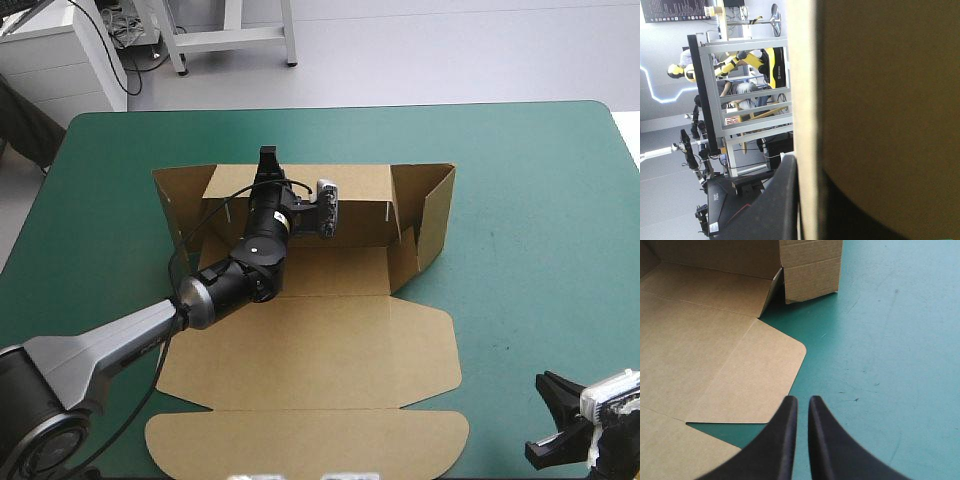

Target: Fold the box

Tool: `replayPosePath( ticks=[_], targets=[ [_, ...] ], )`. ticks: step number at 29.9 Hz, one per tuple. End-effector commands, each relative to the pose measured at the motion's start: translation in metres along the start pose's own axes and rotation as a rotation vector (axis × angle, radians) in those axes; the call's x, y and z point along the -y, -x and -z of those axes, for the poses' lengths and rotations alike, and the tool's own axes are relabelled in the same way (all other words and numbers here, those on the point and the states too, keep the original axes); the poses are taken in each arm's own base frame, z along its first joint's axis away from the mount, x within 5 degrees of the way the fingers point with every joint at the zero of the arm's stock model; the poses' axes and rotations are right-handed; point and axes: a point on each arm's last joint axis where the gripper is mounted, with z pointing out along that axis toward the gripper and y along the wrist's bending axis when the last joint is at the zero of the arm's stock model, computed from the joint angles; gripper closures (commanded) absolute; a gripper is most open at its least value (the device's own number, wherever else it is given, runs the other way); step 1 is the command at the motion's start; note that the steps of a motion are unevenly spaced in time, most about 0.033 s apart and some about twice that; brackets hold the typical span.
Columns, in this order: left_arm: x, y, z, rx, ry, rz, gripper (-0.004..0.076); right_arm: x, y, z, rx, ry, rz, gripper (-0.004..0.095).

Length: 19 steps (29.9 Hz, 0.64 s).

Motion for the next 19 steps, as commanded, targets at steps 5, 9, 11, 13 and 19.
replayPosePath(
  ticks=[5, 9, 11, 13, 19],
  targets=[
    [-0.016, 0.000, 0.011, 0.054, 0.019, 0.050, 0.0731, -0.005, 0.012, 0.003, 0.073, 0.054, -0.031, 0.0393],
    [-0.016, -0.001, 0.012, 0.051, 0.020, 0.050, 0.0731, -0.005, 0.011, 0.003, 0.064, 0.053, -0.063, 0.0352],
    [-0.018, -0.003, 0.014, 0.046, 0.012, 0.078, 0.0731, -0.006, 0.012, 0.001, 0.051, 0.051, -0.085, 0.0354],
    [-0.019, -0.005, 0.019, 0.042, -0.011, 0.113, 0.0731, -0.006, 0.013, -0.004, 0.025, 0.044, -0.092, 0.0356],
    [-0.008, -0.014, 0.031, 0.066, -0.086, 0.067, 0.0731, -0.008, 0.019, -0.024, -0.069, 0.016, -0.069, 0.0356]
  ],
)
